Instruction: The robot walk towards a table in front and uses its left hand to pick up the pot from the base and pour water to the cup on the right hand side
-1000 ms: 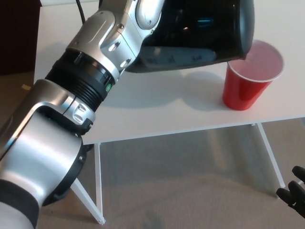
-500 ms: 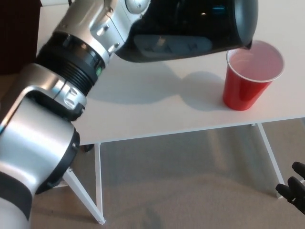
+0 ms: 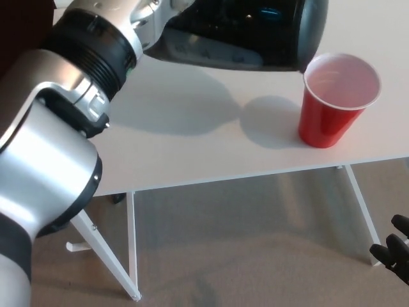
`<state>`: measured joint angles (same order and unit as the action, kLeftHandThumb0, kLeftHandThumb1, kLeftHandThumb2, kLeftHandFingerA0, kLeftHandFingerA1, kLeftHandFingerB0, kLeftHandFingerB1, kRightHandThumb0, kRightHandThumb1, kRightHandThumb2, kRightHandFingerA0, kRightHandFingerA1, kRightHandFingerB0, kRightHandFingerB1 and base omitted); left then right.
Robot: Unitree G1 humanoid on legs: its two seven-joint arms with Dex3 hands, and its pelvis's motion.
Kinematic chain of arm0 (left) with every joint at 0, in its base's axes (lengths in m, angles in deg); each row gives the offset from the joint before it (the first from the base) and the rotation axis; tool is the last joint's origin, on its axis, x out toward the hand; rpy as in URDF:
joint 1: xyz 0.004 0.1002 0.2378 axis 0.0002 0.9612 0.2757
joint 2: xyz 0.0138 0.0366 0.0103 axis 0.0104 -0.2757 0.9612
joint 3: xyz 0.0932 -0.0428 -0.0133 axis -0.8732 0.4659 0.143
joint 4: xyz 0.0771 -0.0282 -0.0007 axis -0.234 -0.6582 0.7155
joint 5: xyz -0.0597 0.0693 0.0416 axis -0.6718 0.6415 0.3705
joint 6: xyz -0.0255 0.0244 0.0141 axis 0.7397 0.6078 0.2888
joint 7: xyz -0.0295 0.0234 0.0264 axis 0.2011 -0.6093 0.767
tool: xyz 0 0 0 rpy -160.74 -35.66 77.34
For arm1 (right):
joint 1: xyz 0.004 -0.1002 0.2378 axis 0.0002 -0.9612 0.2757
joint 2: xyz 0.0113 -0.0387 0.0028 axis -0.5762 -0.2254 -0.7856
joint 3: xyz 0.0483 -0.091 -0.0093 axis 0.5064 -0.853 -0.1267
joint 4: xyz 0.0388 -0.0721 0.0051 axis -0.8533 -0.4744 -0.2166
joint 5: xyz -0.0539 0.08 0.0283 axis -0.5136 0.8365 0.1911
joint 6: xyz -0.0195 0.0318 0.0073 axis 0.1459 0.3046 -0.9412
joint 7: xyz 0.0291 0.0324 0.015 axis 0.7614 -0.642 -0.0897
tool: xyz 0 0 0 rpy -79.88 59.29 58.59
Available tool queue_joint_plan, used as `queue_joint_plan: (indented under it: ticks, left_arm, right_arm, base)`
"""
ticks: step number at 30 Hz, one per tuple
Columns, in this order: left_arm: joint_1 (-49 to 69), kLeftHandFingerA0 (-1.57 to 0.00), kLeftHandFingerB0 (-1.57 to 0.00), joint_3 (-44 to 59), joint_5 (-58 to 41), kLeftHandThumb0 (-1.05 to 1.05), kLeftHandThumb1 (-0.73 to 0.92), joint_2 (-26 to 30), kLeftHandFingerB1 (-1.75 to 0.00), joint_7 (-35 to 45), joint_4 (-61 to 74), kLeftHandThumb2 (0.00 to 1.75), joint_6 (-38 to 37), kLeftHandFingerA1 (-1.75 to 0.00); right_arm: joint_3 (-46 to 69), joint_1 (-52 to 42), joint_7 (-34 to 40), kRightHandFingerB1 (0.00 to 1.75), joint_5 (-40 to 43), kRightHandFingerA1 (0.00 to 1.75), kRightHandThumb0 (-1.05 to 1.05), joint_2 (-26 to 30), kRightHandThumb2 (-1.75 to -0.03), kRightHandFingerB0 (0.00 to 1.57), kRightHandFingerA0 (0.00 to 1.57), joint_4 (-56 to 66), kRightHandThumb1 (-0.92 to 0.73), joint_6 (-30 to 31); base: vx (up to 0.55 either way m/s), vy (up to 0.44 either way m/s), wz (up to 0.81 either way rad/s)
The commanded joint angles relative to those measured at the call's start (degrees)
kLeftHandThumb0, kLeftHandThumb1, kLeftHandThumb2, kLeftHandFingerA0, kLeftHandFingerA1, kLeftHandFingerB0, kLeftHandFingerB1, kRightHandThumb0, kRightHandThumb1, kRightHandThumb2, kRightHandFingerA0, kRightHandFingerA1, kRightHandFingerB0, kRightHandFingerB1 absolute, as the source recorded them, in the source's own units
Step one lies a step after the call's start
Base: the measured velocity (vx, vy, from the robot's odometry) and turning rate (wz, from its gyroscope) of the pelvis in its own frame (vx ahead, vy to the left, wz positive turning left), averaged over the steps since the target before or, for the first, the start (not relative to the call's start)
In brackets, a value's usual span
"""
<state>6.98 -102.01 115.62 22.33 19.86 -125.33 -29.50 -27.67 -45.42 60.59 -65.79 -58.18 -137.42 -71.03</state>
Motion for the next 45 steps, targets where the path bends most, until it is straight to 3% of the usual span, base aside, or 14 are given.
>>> queue_joint_plan:
  ticks: [1, 5, 6, 7, 13, 19, 20, 23, 25, 31, 32, 39, 40, 45]
  left_arm:
    - [-5.22, -0.96, -0.84, -3.11, 7.36, -0.29, 0.54, -0.41, -1.34, -8.60, -0.39, 0.59, -2.82, -1.75]
    - [-5.25, -0.99, -0.85, -4.43, 9.20, -0.30, 0.57, -1.50, -1.33, -10.14, -0.48, 0.57, -0.65, -1.75]
    - [-5.35, -0.99, -0.76, -5.05, 9.94, -0.30, 0.57, -2.06, -1.58, -11.89, -1.00, 0.58, -0.81, -1.75]
    - [-5.56, -1.28, -0.99, -5.31, 10.14, -0.38, 0.37, -2.06, -1.27, -12.91, -1.34, 0.81, -1.80, -1.44]
    - [-6.22, -1.29, -0.99, -5.38, 10.76, -0.38, 0.36, -3.33, -1.27, -14.60, -2.90, 0.80, -1.94, -1.46]
    - [-6.96, -1.27, -1.00, -4.84, 10.76, -0.38, 0.38, -4.75, -1.28, -15.99, -4.37, 0.80, -3.26, -1.45]
    - [-7.20, -0.95, -0.76, -4.64, 10.64, -0.29, 0.56, -4.90, -1.57, -16.25, -4.61, 0.57, -3.53, -1.75]
    - [-7.61, -0.95, -0.76, -4.35, 10.47, -0.29, 0.56, -5.15, -1.57, -16.71, -5.07, 0.57, -3.99, -1.75]
    - [-9.01, -0.96, -0.97, -3.98, 10.29, -0.32, 0.51, -5.12, -0.94, -15.14, -5.24, 0.58, -4.15, -1.72]
    - [-8.61, -1.26, -0.92, -3.69, 10.26, -0.31, 0.39, -4.57, -0.93, -12.62, -4.16, 0.86, -4.38, -1.34]
    - [-8.31, -1.24, -1.01, -3.33, 9.99, -0.33, 0.34, -4.64, -1.27, -13.22, -4.39, 0.79, -4.10, -1.41]
    - [-2.33, -0.95, -0.80, 12.37, -6.67, -0.26, 0.56, -8.93, -1.23, -1.09, -1.57, 0.56, -1.87, -1.75]
    - [-2.09, -0.93, -0.68, 15.05, -8.95, -0.23, 0.55, -9.88, -1.61, -0.23, -1.16, 0.56, -0.24, -1.75]
    - [-0.12, -0.91, -0.74, 27.01, -17.78, -0.22, 0.57, -14.04, -1.60, 4.16, 1.85, 0.57, 8.13, -1.75]
  right_arm:
    - [0.05, 0.06, -0.39, 0.54, -0.28, 0.57, -0.39, 0.98, -0.66, 0.60, 0.68, -0.24, -0.37, -0.60]
    - [0.12, -0.02, -1.14, 0.54, -0.23, 0.57, -0.41, 1.11, -0.67, 0.59, 0.70, -0.57, -0.37, -1.29]
    - [-0.03, -0.20, -1.20, 0.54, -0.39, 0.57, -0.41, 1.18, -0.67, 0.58, 0.68, -0.21, -0.37, -1.31]
    - [0.14, -0.17, -1.06, 0.54, -0.20, 0.57, -0.40, 1.13, -0.66, 0.59, 0.68, -0.12, -0.37, -0.99]
    - [0.20, 0.15, -1.05, 0.54, -0.21, 0.57, -0.40, 1.12, -0.66, 0.59, 0.69, -0.27, -0.37, -0.94]
    - [0.09, 0.27, -0.75, 0.54, -0.47, 0.57, -0.40, 1.20, -0.66, 0.60, 0.69, -0.40, -0.37, -0.96]
    - [0.14, 0.28, -0.79, 0.54, -0.38, 0.58, -0.39, 1.21, -0.66, 0.59, 0.70, -0.31, -0.37, -0.81]
    - [0.21, 0.29, -0.84, 0.54, -0.25, 0.58, -0.39, 1.22, -0.66, 0.59, 0.70, -0.16, -0.37, -0.58]
    - [0.16, 0.16, -1.55, 0.54, -0.23, 0.57, -0.38, 1.36, -0.66, 0.58, 0.69, -0.37, -0.39, -0.85]
    - [0.22, 0.06, -1.19, 0.54, -0.17, 0.57, -0.37, 0.92, -0.66, 0.58, 0.69, -0.49, -0.39, -0.83]
    - [0.19, 0.39, -1.27, 0.55, -0.19, 0.58, -0.39, 0.97, -0.66, 0.61, 0.72, -0.64, -0.37, -0.90]
    - [0.23, -0.59, -2.63, 0.54, -0.03, 0.59, -0.39, 1.00, -0.67, 0.58, 0.69, -0.62, -0.37, -1.78]
    - [0.21, -0.22, -2.36, 0.54, -0.15, 0.57, -0.40, 0.99, -0.66, 0.57, 0.66, -0.93, -0.36, -1.97]
    - [-0.04, -0.57, -1.15, 0.54, -0.61, 0.57, -0.39, 0.70, -0.67, 0.59, 0.69, -0.71, -0.37, -1.52]
  base:
    - [0.00, 0.000, 0.00]
    - [0.00, 0.000, 0.00]
    - [0.00, 0.000, 0.00]
    - [0.00, 0.000, 0.00]
    - [0.00, 0.000, 0.00]
    - [0.00, 0.000, 0.00]
    - [0.00, 0.000, 0.00]
    - [0.00, 0.000, 0.00]
    - [0.00, 0.000, 0.00]
    - [0.00, 0.000, 0.00]
    - [0.00, 0.000, 0.00]
    - [0.00, 0.000, 0.00]
    - [0.00, 0.000, 0.00]
    - [0.00, 0.000, 0.00]
